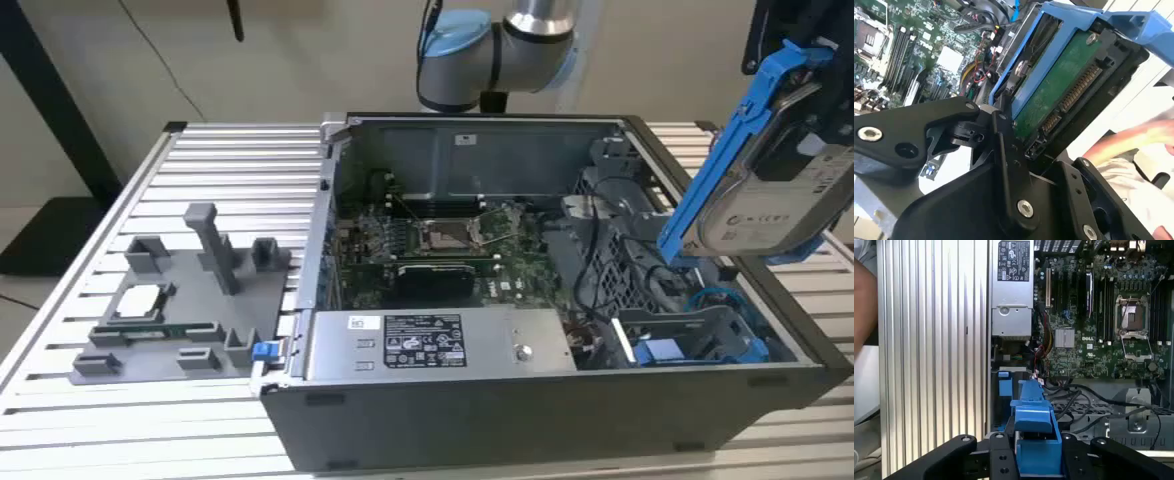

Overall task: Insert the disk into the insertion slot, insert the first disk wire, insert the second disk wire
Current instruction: 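Insert the disk into the insertion slot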

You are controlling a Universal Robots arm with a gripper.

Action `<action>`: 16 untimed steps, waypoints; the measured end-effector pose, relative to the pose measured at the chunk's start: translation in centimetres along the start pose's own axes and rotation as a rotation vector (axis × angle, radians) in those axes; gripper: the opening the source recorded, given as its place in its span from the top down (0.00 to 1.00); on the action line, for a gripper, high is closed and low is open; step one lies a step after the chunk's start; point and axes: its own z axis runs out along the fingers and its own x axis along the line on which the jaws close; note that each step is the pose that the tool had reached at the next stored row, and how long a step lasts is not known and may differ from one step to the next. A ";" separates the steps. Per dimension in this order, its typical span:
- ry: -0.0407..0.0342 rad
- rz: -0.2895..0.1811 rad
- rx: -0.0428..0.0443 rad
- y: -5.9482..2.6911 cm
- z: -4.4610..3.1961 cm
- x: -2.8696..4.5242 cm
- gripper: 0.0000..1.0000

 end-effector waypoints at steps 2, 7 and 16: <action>0.0000 0.000 0.0000 0.00 0.00 0.00 1.00; 0.0001 0.000 0.0000 0.00 0.08 0.02 1.00; 0.0001 0.000 0.0000 -0.16 0.74 0.07 1.00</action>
